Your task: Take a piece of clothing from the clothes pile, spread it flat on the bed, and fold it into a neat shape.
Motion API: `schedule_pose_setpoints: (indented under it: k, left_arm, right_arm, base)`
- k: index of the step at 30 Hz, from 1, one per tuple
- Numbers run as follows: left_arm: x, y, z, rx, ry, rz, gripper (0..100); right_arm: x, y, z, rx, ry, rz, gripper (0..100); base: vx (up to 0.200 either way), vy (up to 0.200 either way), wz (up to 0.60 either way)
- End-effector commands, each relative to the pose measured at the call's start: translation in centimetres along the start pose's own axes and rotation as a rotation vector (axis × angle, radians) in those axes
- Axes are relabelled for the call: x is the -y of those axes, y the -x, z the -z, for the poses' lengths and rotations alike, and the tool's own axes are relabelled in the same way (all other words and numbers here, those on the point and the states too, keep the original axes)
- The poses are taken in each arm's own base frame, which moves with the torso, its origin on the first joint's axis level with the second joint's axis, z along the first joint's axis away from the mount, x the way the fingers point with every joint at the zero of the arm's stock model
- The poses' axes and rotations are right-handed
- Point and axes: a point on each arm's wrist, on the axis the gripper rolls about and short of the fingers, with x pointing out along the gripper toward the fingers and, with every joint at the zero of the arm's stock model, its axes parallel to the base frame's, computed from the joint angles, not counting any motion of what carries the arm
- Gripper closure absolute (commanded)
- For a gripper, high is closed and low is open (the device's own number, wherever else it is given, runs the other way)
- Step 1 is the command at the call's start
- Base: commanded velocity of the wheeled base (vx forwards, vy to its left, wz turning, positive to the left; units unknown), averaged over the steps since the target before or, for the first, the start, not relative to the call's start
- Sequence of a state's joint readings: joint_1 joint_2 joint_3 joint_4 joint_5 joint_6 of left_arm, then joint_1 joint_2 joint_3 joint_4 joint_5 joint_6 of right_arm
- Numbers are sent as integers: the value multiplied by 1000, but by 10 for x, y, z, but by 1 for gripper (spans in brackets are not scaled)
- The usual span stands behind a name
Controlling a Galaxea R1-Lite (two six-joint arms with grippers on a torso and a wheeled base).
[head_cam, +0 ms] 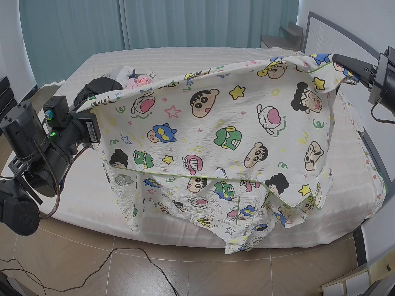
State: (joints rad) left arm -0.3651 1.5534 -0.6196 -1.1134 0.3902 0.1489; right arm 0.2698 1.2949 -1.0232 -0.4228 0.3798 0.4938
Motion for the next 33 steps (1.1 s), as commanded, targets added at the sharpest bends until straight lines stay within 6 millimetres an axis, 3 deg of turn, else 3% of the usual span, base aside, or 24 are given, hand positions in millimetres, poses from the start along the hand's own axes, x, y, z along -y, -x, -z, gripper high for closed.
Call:
schedule_pose_setpoints:
  k: [1,6,17,20,27,32,33]
  left_arm:
    - [-1,-26,12,-28,3,-43,100]
    - [1,-42,29,-70,-15,-56,100]
    - [27,-107,80,-129,-17,-61,100]
    - [26,-115,85,-131,-19,-70,100]
    - [30,-158,120,-138,-25,-102,100]
    - [38,-172,142,-188,-41,-94,100]
    - [41,-181,148,-181,-39,-96,100]
  right_arm:
    - [11,-14,0,-8,-3,22,100]
    - [22,-26,1,-20,-10,49,100]
    - [69,-60,15,-80,-48,153,100]
    - [76,-64,18,-92,-55,167,100]
    - [114,-93,43,-119,-64,210,100]
    - [131,-104,55,-146,-78,233,100]
    - [142,-109,58,-150,-81,251,100]
  base:
    - [200,0,0]
    - [200,0,0]
    - [200,0,0]
    - [0,0,0]
    - [0,0,0]
    - [0,0,0]
    - [0,0,0]
